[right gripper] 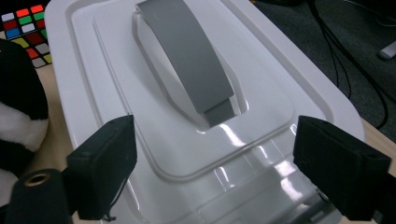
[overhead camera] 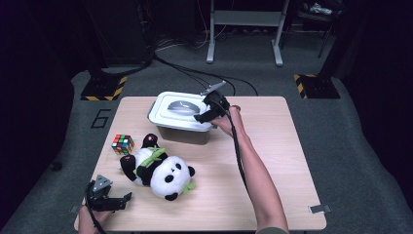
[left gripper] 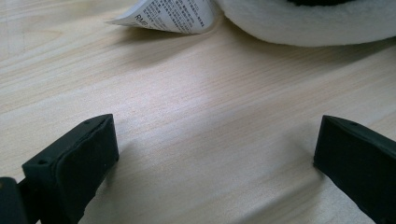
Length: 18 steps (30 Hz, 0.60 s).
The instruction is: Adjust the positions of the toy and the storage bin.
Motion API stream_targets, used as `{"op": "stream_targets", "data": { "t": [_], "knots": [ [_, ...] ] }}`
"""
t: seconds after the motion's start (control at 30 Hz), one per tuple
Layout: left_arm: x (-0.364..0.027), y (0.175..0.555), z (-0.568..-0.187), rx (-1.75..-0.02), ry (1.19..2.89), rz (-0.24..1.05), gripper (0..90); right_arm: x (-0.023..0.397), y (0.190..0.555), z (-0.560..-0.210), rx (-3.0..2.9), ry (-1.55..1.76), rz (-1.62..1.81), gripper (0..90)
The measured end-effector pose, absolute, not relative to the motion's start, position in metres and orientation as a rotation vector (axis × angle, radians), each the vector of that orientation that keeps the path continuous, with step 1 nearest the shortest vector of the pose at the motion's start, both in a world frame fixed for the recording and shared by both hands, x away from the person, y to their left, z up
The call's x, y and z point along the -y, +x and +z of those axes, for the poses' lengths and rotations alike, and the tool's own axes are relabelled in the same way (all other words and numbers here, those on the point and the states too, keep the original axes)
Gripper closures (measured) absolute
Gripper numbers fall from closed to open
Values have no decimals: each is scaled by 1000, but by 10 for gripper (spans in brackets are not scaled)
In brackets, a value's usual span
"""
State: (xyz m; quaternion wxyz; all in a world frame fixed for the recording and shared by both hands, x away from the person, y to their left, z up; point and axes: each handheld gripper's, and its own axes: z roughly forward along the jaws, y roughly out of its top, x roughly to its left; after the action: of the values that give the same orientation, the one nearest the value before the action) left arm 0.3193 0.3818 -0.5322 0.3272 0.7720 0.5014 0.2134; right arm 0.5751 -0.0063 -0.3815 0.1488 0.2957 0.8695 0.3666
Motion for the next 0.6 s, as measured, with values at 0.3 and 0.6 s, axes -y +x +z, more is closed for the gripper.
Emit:
{"op": "stream_targets", "data": {
  "t": [0.3, 0.6],
  "knots": [
    [-382, 319, -532, -1313, 2025, 558, 0, -9, 587, -383, -2497, 828, 1068, 408],
    [-382, 319, -532, -1309, 2035, 555, 0, -11, 590, -387, -2505, 823, 1096, 591]
  ]
}}
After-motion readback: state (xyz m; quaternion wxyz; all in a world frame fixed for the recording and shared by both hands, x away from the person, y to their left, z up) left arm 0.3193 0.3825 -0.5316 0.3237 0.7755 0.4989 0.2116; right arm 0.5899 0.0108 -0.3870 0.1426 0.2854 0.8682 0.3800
